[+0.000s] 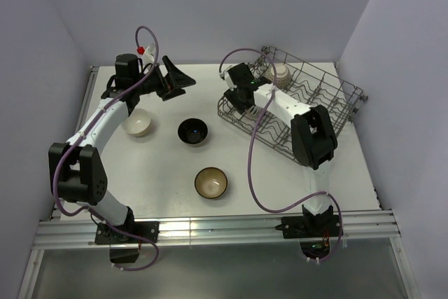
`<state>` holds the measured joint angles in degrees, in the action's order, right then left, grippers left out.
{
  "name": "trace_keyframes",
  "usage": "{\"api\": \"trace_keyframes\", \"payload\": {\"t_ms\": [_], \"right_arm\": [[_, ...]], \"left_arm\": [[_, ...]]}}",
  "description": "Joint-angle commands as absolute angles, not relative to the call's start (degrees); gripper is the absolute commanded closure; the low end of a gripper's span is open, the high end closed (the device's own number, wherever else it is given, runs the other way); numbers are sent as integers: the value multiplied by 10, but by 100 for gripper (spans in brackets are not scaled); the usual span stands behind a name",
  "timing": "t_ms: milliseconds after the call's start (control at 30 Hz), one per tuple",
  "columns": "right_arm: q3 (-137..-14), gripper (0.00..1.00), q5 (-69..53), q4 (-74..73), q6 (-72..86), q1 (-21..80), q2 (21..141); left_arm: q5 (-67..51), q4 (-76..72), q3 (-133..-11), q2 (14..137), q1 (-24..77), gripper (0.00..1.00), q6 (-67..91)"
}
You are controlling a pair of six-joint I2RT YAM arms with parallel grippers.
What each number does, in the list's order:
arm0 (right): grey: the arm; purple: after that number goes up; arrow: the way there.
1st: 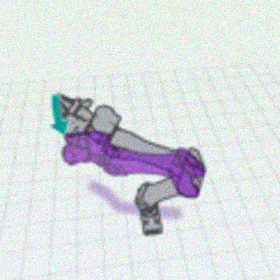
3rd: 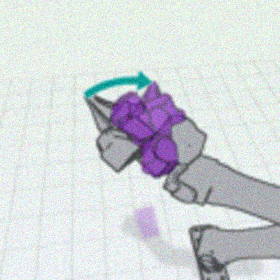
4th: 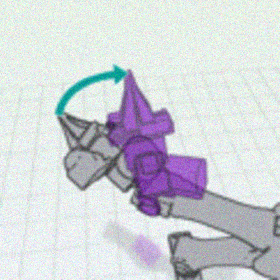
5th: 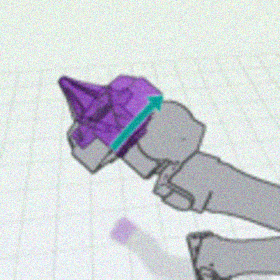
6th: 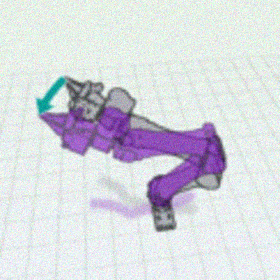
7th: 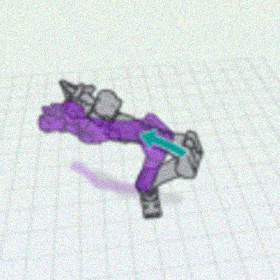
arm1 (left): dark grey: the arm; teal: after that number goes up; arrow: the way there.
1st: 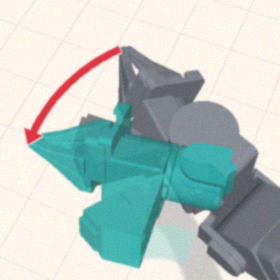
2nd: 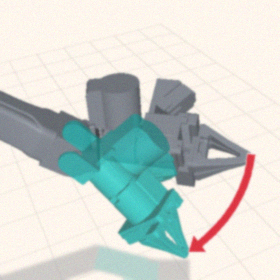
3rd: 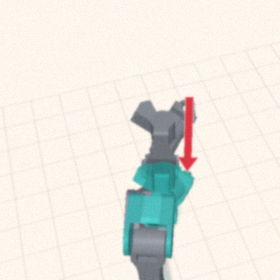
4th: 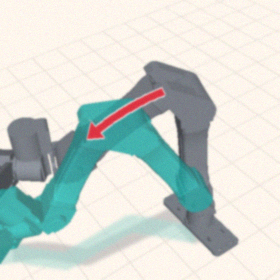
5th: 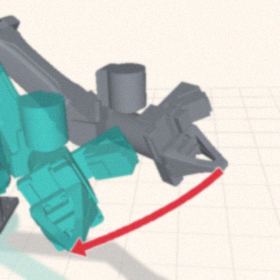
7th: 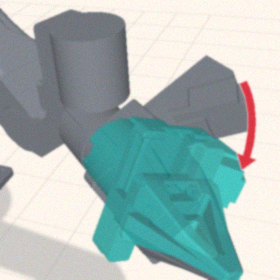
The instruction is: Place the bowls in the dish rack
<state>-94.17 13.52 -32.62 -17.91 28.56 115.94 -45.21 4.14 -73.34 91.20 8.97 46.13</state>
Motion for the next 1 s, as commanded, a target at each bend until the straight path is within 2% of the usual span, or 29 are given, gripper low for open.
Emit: {"api": "trace_keyframes", "payload": {"t_ms": [0, 33, 133, 167, 233, 367, 400, 433, 467, 633, 967], "right_arm": [[-950, 90, 161, -337, -195, 295, 1168], [-949, 89, 170, -337, -197, 299, 1169], [-945, 71, 182, -337, -200, 305, 1169], [-943, 58, 182, -336, -201, 307, 1166], [-939, 47, 187, -335, -201, 308, 1165], [-940, 38, 189, -346, -200, 309, 1166], [-938, 33, 189, -347, -199, 309, 1166], [-937, 24, 189, -348, -198, 309, 1165], [-936, 21, 189, -349, -197, 309, 1163], [-940, 12, 185, -359, -194, 310, 1159], [-940, 6, 147, -359, -178, 310, 1104]], "left_arm": [[-462, 43, -734, 879, 86, 0, 441], [-462, 44, -734, 878, 86, 1, 440], [-461, 51, -736, 876, 84, 0, 434], [-461, 52, -736, 875, 84, 0, 431], [-458, 58, -736, 874, 83, 0, 424], [-455, 65, -734, 868, 81, 0, 416], [-454, 68, -733, 866, 81, 0, 415], [-453, 69, -731, 864, 80, 1, 410], [-453, 70, -731, 860, 79, 1, 407], [-450, 83, -732, 853, 75, 0, 394], [-416, 172, -750, 820, 68, 1, 287]]}}
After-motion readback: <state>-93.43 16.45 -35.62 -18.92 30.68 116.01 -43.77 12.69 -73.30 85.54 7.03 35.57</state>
